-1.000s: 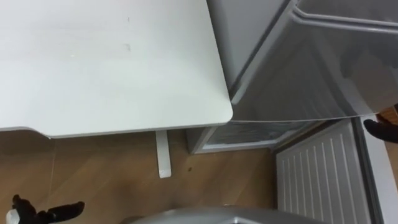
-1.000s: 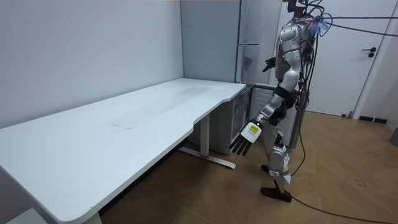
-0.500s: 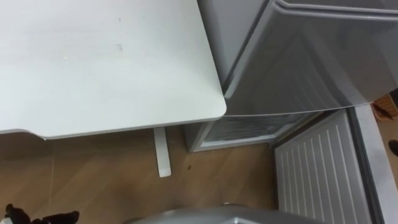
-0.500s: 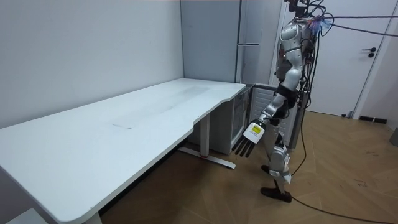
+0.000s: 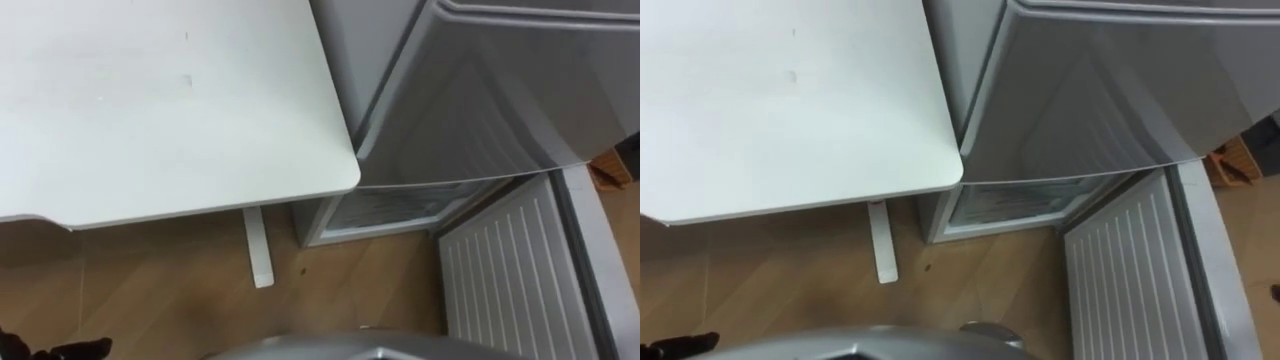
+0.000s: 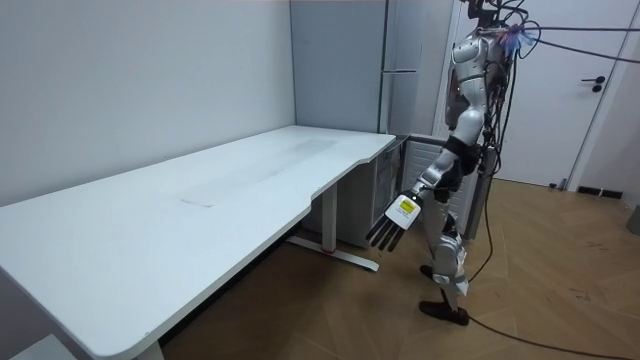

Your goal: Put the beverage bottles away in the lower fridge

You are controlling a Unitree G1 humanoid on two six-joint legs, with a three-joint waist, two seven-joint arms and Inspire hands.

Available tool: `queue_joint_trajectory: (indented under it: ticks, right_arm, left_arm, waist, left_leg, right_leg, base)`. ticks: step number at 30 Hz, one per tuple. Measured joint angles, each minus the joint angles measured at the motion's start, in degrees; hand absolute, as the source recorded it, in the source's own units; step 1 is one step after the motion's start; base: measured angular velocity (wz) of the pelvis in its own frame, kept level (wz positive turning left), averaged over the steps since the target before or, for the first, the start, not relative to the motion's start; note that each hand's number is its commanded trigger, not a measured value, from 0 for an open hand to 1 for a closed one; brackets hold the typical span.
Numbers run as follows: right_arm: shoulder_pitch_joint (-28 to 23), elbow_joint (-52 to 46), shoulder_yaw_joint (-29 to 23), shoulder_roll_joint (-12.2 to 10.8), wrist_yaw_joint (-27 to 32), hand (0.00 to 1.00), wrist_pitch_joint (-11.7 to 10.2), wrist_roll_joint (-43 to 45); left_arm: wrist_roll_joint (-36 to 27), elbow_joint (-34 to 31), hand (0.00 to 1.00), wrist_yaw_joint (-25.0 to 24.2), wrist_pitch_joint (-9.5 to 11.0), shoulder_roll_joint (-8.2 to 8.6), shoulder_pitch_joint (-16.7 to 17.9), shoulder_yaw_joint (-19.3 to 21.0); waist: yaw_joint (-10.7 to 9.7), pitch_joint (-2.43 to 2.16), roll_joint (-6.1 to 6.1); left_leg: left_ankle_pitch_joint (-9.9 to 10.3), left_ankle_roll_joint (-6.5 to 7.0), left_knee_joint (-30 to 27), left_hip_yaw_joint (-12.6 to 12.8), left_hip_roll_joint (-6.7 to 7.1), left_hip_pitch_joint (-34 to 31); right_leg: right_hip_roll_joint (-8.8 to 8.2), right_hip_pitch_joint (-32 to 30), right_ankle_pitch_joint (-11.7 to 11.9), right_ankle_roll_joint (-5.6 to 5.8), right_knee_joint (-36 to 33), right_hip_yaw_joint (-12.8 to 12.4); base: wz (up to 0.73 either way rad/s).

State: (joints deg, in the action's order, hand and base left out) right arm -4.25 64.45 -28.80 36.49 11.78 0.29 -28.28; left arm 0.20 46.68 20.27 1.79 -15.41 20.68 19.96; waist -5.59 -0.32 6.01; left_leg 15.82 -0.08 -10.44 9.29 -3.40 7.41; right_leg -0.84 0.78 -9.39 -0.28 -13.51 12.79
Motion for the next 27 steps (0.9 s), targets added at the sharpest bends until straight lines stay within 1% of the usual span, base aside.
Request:
queue_joint_trajectory:
  ticks: [1, 3, 5, 6, 7, 8, 10, 13, 15, 16, 17, 18, 19, 20, 22, 24, 25, 27]
  right_arm:
    - [0.6, 0.03, 0.03, 0.0, 0.01, 0.0, 0.0, -0.62]
    - [1.05, 0.06, 0.01, 0.0, 0.01, 0.0, 0.0, -0.94]
    - [1.13, 0.06, 0.01, -0.02, -0.02, 0.0, 0.0, -2.92]
    - [1.13, 0.11, 0.03, -0.03, -0.07, 0.0, 0.02, -3.73]
    - [1.14, 0.46, 0.03, -0.03, -0.16, 0.0, 0.03, -5.67]
    - [1.27, 1.35, 0.06, -0.11, -0.47, 0.0, 0.08, -7.08]
    - [1.69, 3.4, 0.05, -0.16, -1.01, 0.0, 0.39, -8.25]
    - [1.17, 6.49, 0.06, -0.33, -2.69, 0.0, 0.41, -10.19]
    - [0.9, 7.41, 0.12, -0.84, -3.43, 0.0, 0.44, -11.79]
    - [0.61, 7.49, 0.12, -1.57, -4.39, 0.0, 0.44, -12.5]
    - [-0.07, 7.5, 0.12, -2.41, -5.4, 0.0, 0.0, -13.3]
    - [-0.41, 7.5, 0.12, -2.62, -5.85, 0.0, -0.22, -13.84]
    - [-0.72, 7.52, 0.13, -2.67, -7.09, 0.0, -0.23, -14.49]
    - [-0.9, 7.95, 0.42, -2.69, -8.54, 0.0, -0.22, -14.8]
    - [-1.33, 9.22, 0.68, -2.96, -11.14, 0.0, -0.2, -15.67]
    - [-2.42, 9.57, 0.69, -3.35, -13.32, 0.0, -0.22, -17.16]
    - [-3.47, 10.22, 0.72, -3.7, -14.57, 0.0, -0.23, -18.3]
    - [-3.9, 10.79, 1.89, -4.4, -16.08, 0.0, -0.61, -19.63]
  left_arm:
    - [0.0, 0.0, 0.0, -0.01, -0.17, 0.0, 0.0, -0.05]
    - [0.0, -0.01, 0.0, -0.15, -0.3, 0.01, -0.24, -0.26]
    - [-0.08, -0.01, 0.0, -0.92, -0.42, -0.08, -0.97, -0.22]
    - [-0.07, -0.02, 0.0, -1.02, -0.42, -0.12, -1.07, -0.22]
    - [-0.02, -0.12, 0.0, -1.1, -0.43, -0.23, -1.15, -0.22]
    - [-0.05, -0.16, 0.0, -1.26, -0.43, -0.52, -1.25, -0.22]
    - [-0.02, -0.15, 0.0, -1.95, -0.51, -1.01, -1.24, -0.08]
    - [0.38, -0.29, 0.0, -3.74, -0.52, -1.08, -1.19, 0.09]
    - [0.45, -0.33, 0.0, -4.52, -0.52, -1.09, -1.08, 0.1]
    - [0.46, -0.33, 0.0, -4.92, -0.52, -1.1, -0.91, 0.1]
    - [0.45, -0.33, 0.0, -5.36, -0.52, -1.1, -0.92, 0.09]
    - [0.46, -0.33, 0.0, -5.59, -0.52, -1.1, -0.89, 0.09]
    - [0.51, -0.33, 0.0, -5.76, -0.52, -1.1, -0.75, 0.09]
    - [0.6, -0.33, 0.0, -5.77, -0.52, -1.1, -0.6, 0.09]
    - [1.02, -0.34, 0.0, -5.97, -0.55, -1.1, -0.62, 0.06]
    - [2.05, -0.34, 0.0, -6.44, -0.84, -1.1, -0.63, 0.0]
    - [2.11, -0.37, 0.0, -6.66, -1.23, -1.1, -0.67, -0.01]
    - [2.06, -0.48, 0.0, -6.81, -1.85, -1.15, -0.88, -0.8]
  waist:
    - [-0.13, -0.02, -0.67]
    - [-0.24, 0.02, -1.33]
    - [0.02, -0.18, -2.58]
    - [0.05, -0.15, -2.92]
    - [0.06, -0.23, -3.45]
    - [0.0, -0.2, -3.64]
    - [0.28, -0.21, -3.6]
    - [1.29, -0.06, -3.22]
    - [1.65, 0.1, -2.94]
    - [1.66, 0.15, -2.73]
    - [1.56, 0.21, -2.74]
    - [1.57, 0.18, -2.58]
    - [1.67, 0.26, -2.66]
    - [1.72, 0.12, -2.8]
    - [1.82, 0.1, -2.58]
    - [2.29, 0.08, -2.6]
    - [2.49, 0.07, -2.8]
    - [2.7, 0.06, -3.08]
  left_leg:
    - [-0.01, -0.01, 0.0, 0.0, 0.1, -0.02]
    - [-0.04, -0.01, 0.0, 0.02, 0.14, -0.36]
    - [-0.11, 0.0, -0.04, 0.12, 0.15, -1.14]
    - [-0.12, -0.01, -0.07, 0.19, 0.15, -1.29]
    - [-0.26, -0.04, -0.18, 0.38, 0.19, -1.59]
    - [-0.5, -0.09, -0.29, 0.72, 0.18, -1.84]
    - [-0.6, -0.17, -0.25, 0.9, 0.09, -1.85]
    - [-0.62, -0.2, -0.32, 1.0, 0.03, -1.81]
    - [-0.61, -0.2, -0.46, 1.27, -0.01, -1.83]
    - [-0.61, -0.2, -0.49, 0.99, 0.01, -1.89]
    - [-0.61, -0.2, -0.53, 0.87, 0.01, -1.97]
    - [-0.61, -0.2, -0.56, 0.83, 0.01, -1.97]
    - [-0.6, -0.21, -0.64, 0.82, -0.01, -1.98]
    - [-0.59, -0.22, -0.62, 0.8, -0.06, -1.98]
    - [-0.59, -0.23, -0.46, 0.7, -0.14, -1.99]
    - [-0.55, -0.3, -0.43, 0.7, -0.27, -1.96]
    - [-0.53, -0.34, -0.43, 0.73, -0.42, -1.94]
    - [-0.51, -0.37, -0.32, 0.75, -0.89, -1.98]
  right_leg:
    - [0.02, -0.03, 0.0, 0.0, -0.01, 0.01]
    - [0.0, -0.41, 0.0, 0.0, -0.06, 0.02]
    - [-0.05, -1.33, 0.0, 0.0, -0.1, -0.07]
    - [-0.07, -1.5, 0.0, 0.0, -0.13, -0.08]
    - [-0.09, -1.87, 0.0, 0.0, -0.14, -0.1]
    - [-0.13, -2.12, 0.0, 0.0, -0.12, -0.11]
    - [-0.05, -2.2, 0.01, -0.04, -0.05, -0.23]
    - [0.13, -2.18, 0.03, -0.09, 0.04, -0.59]
    - [0.17, -2.29, 0.09, -0.19, 0.07, -0.94]
    - [0.15, -2.25, 0.11, -0.22, 0.21, -0.95]
    - [0.21, -2.11, 0.18, -0.23, 0.69, -0.98]
    - [0.25, -1.99, 0.23, -0.22, 0.9, -0.99]
    - [0.36, -1.96, 0.24, -0.23, 0.92, -1.09]
    - [0.42, -1.95, 0.26, -0.25, 0.98, -1.1]
    - [0.52, -1.96, 0.32, -0.35, 1.0, -1.02]
    - [0.73, -1.78, 0.57, -0.43, 1.46, -1.05]
    - [0.96, -1.48, 0.99, -0.51, 2.15, -1.02]
    - [1.09, -1.23, 1.3, -0.56, 2.78, -0.86]
  base:
    - [0.0]
    - [0.0]
    - [-0.04]
    - [-0.05]
    - [0.0]
    - [0.0]
    - [-0.04]
    - [-0.04]
    - [-0.07]
    - [0.0]
    - [0.04]
    - [0.04]
    - [0.0]
    - [0.0]
    - [0.0]
    - [-0.02]
    - [0.0]
    - [0.0]
